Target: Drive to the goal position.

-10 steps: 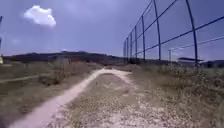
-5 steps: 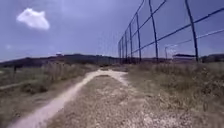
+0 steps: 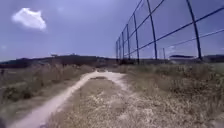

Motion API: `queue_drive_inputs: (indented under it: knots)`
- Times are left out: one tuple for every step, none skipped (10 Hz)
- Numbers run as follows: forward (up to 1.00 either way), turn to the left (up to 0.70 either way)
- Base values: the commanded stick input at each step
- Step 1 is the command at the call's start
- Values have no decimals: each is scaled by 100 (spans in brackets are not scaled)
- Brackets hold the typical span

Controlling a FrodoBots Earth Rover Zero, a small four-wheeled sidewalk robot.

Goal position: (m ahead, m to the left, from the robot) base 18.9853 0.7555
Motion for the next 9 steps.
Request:
queue_drive_inputs:
  knots:
    - [70, 0]
    - [70, 0]
    - [70, 0]
    - [70, 0]
    - [70, 0]
    - [70, 0]
    - [70, 0]
    - [70, 0]
    - [70, 0]
